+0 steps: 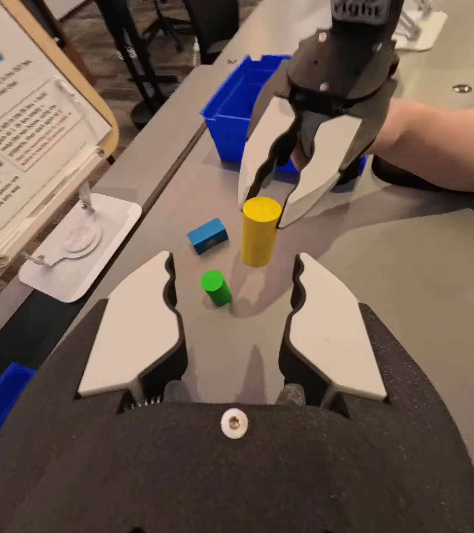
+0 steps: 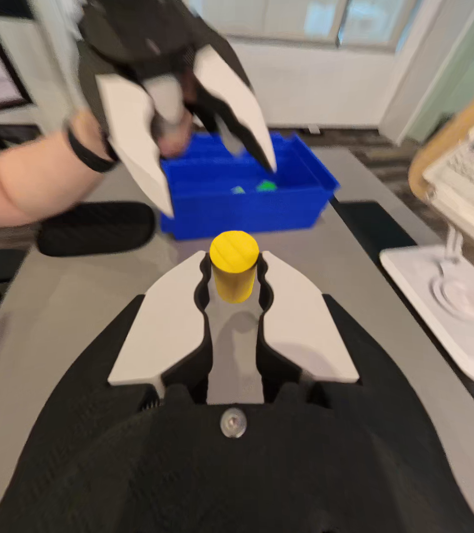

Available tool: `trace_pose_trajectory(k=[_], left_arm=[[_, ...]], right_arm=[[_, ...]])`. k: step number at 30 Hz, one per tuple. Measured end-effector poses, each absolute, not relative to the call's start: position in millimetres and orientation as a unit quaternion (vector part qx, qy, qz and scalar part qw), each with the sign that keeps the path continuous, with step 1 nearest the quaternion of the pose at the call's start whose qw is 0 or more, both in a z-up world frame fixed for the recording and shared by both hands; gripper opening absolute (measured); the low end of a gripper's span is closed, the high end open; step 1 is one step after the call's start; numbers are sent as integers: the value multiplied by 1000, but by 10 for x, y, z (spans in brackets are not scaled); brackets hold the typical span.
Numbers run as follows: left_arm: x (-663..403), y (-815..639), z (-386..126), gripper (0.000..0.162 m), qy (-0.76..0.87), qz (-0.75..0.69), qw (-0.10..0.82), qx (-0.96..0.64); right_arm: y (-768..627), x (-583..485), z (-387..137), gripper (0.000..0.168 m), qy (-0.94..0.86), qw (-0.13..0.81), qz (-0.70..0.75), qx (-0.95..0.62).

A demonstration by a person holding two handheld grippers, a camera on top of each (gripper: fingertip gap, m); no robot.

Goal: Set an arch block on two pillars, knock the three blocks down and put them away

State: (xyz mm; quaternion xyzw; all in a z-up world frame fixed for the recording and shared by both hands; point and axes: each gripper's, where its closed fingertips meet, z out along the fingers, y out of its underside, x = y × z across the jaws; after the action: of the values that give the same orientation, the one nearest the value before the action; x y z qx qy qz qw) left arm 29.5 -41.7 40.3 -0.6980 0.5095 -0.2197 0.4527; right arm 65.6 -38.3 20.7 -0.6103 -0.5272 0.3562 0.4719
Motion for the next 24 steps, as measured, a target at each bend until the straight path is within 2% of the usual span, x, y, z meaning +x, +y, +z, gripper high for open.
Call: trace_pose_trajectory(k=[4, 8, 15, 24], left_arm=[[36, -436, 523, 77, 450, -245, 525, -680], [-130, -504, 563, 75, 434, -231, 578, -652], [-36, -711, 613, 87, 452, -271, 577, -624], [31, -799, 842, 84, 451, -298, 588, -601]], right_arm=[[48, 820, -423, 32, -503, 423, 279, -700], [180, 868, -810, 32, -509, 381, 252, -730], [280, 932, -1001, 32, -505, 378, 241, -737], [260, 917, -1072, 32, -489, 367, 291, -736]])
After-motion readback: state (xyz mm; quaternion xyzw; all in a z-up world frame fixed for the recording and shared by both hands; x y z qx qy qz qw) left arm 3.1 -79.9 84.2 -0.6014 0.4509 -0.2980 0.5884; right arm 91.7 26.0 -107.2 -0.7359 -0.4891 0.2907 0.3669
